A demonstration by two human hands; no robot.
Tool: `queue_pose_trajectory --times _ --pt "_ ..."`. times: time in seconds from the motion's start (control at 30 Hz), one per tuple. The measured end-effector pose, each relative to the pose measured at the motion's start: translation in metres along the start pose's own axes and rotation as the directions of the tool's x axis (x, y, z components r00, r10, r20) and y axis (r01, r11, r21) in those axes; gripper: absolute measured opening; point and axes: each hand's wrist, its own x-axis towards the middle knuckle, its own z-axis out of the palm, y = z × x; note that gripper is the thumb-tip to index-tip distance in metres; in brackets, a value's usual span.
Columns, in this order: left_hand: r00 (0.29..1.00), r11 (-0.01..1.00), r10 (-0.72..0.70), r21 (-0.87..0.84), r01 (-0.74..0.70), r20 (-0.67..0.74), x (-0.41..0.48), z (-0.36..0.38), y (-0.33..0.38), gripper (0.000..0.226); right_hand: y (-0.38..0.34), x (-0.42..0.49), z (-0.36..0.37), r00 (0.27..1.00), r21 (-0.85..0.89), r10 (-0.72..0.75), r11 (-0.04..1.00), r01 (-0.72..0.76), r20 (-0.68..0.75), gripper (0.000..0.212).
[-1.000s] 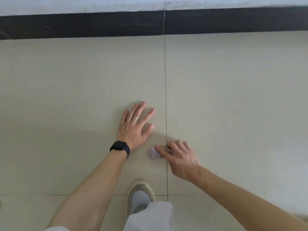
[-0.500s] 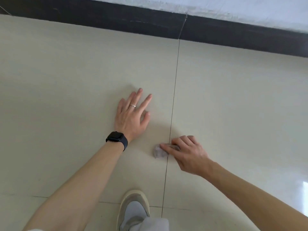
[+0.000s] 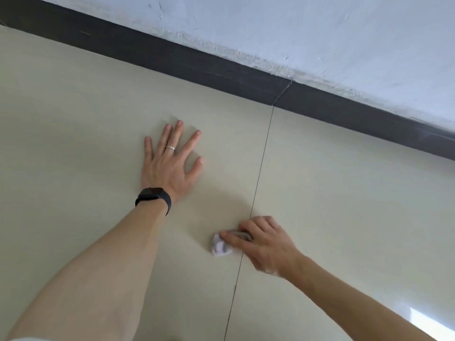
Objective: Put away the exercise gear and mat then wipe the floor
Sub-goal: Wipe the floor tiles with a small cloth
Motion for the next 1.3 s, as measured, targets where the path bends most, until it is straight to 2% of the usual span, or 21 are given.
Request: queue_pose_trajectory --times 0.1,0.2,0.27,0.3,0.33,0.37,0.4,0.5,0.53,0.6,0.63,0.7,0.8,0.83,0.9,1.03,1.07,1.17,1.2,1.23,1.3 --pt "0.999 1.000 -0.031 0.008 0.030 0.031 0.003 -0.001 0.000 0.061 0.041 0.020 -0.008 0.994 -0.041 -0.109 0.993 0.110 0.018 0.060" --pt "1.000 1.000 -0.004 -0.006 0.004 0.016 0.003 -0.002 0.000 0.061 0.097 0.069 -0.020 0.938 -0.072 0.307 0.944 -0.321 -0.162 0.053" --pt "1.000 1.000 0.006 0.003 -0.006 0.017 0.003 -0.001 -0.002 0.062 0.128 0.094 -0.033 0.693 0.042 0.671 0.726 -0.687 -0.262 0.045" --pt "1.000 1.000 0.005 0.008 -0.006 0.018 0.003 0.000 -0.002 0.062 0.137 0.103 -0.036 0.499 0.161 0.829 0.545 -0.823 -0.252 0.044" --pt "1.000 1.000 0.003 0.011 -0.004 0.017 0.004 0.001 -0.003 0.063 0.139 0.113 -0.036 0.294 0.270 0.931 0.347 -0.898 -0.217 0.044" --pt "1.000 1.000 0.001 0.011 -0.001 0.015 0.004 0.001 -0.003 0.063 0.131 0.123 -0.035 0.181 0.326 0.966 0.234 -0.916 -0.187 0.045" --pt "1.000 1.000 0.000 0.010 0.000 0.014 0.005 0.002 -0.003 0.063 0.116 0.132 -0.033 0.208 0.325 0.959 0.263 -0.908 -0.194 0.046" --pt "1.000 1.000 -0.005 0.012 0.005 0.016 0.006 0.001 -0.003 0.063 0.057 0.136 -0.019 0.725 0.131 0.652 0.756 -0.641 -0.222 0.047" --pt "1.000 1.000 -0.007 0.011 0.006 0.013 0.006 0.001 -0.002 0.064 0.052 0.132 -0.016 0.832 0.081 0.519 0.854 -0.514 -0.198 0.045" --pt "1.000 1.000 -0.005 0.012 0.005 0.004 0.005 0.001 -0.002 0.064 0.079 0.127 -0.022 0.883 0.041 0.427 0.903 -0.428 -0.193 0.041" --pt "1.000 1.000 -0.002 0.013 0.002 -0.002 0.005 0.001 -0.002 0.064 0.096 0.125 -0.028 0.833 0.036 0.504 0.859 -0.510 -0.227 0.041" --pt "1.000 1.000 0.006 0.006 -0.006 -0.006 0.006 0.001 -0.002 0.064 0.136 0.116 -0.036 0.526 0.136 0.798 0.580 -0.803 -0.295 0.040" --pt "1.000 1.000 0.008 0.001 -0.008 -0.012 0.006 0.000 -0.002 0.064 0.178 0.075 -0.047 -0.180 0.414 0.970 -0.099 -0.905 -0.161 0.041" --pt "1.000 1.000 0.005 -0.001 -0.005 -0.016 0.006 0.000 -0.002 0.065 0.180 0.067 -0.051 -0.299 0.450 0.945 -0.212 -0.868 -0.132 0.041" --pt "1.000 1.000 0.000 -0.004 0.000 -0.013 0.006 0.000 -0.002 0.065 0.179 0.069 -0.053 -0.377 0.496 0.919 -0.277 -0.823 -0.112 0.042" --pt "1.000 1.000 -0.007 -0.002 0.007 0.004 0.006 0.000 -0.002 0.066 0.161 0.129 -0.043 -0.223 0.522 0.967 -0.127 -0.843 -0.125 0.039" --pt "1.000 1.000 -0.008 -0.005 0.008 0.003 0.005 0.000 -0.001 0.066 0.146 0.146 -0.039 -0.074 0.499 0.983 0.021 -0.866 -0.168 0.038" --pt "1.000 1.000 -0.014 0.000 0.014 -0.001 0.006 -0.002 -0.001 0.065 0.086 0.183 -0.025 0.560 0.307 0.791 0.612 -0.729 -0.247 0.041" --pt "1.000 1.000 -0.013 0.000 0.013 0.003 0.007 -0.003 -0.001 0.065 0.075 0.193 -0.026 0.683 0.277 0.696 0.717 -0.640 -0.222 0.042" --pt "1.000 1.000 -0.011 -0.001 0.011 0.007 0.006 -0.003 -0.001 0.065 0.073 0.201 -0.029 0.748 0.270 0.634 0.768 -0.581 -0.194 0.041" --pt "1.000 1.000 -0.005 -0.006 0.005 0.001 0.005 -0.003 -0.001 0.065 0.087 0.196 -0.036 0.745 0.237 0.648 0.757 -0.609 -0.158 0.039"
